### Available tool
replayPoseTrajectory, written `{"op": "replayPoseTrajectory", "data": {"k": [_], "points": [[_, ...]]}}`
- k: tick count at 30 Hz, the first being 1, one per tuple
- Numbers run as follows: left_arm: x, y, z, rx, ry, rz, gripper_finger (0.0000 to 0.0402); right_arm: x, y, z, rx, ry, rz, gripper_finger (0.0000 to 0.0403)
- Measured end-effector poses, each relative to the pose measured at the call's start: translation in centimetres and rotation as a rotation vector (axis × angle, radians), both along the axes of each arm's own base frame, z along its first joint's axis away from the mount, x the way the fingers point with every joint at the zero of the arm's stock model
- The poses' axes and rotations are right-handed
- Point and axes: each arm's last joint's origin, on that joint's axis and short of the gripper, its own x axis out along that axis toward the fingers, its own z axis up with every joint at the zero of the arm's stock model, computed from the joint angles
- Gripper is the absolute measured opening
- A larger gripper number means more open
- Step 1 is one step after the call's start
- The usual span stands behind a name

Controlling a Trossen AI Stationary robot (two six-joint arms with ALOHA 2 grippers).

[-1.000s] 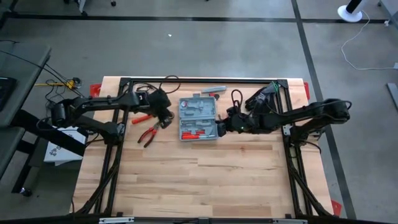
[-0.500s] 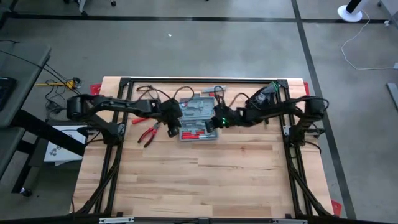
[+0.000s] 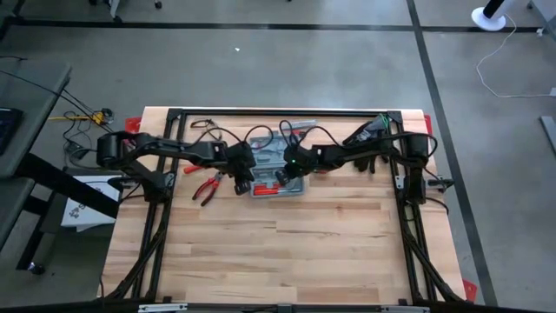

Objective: Prefit tool cases
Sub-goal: Remove the transparent screwdriver from the gray prefit tool case

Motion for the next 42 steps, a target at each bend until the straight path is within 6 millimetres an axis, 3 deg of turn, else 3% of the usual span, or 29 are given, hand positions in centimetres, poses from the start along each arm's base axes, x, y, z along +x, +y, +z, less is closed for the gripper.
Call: {"op": "replayPoseTrajectory", "data": {"k": [8, 17, 24, 30, 42], "points": [[0.6, 0.1, 1.6, 0.045, -0.053, -0.06, 0.0142, 0.1, 0.0, 0.6, 0.001, -0.045, 0.005, 0.0], [0.8, 0.2, 1.8, 0.052, -0.061, -0.062, 0.0142, 0.3, 0.2, 1.3, -0.033, -0.075, -0.008, 0.0], [0.8, 0.2, 1.8, 0.06, -0.064, -0.073, 0.0142, -0.2, -0.1, 0.5, -0.082, -0.002, -0.04, 0.0], [1.0, 0.3, 2.0, 0.097, -0.083, -0.123, 0.0142, 0.4, -0.4, -1.3, -0.021, -0.002, -0.022, 0.0], [0.8, 0.1, 1.8, 0.209, -0.025, -0.272, 0.0156, 0.9, 1.2, -2.2, 0.026, -0.021, -0.006, 0.0]]}}
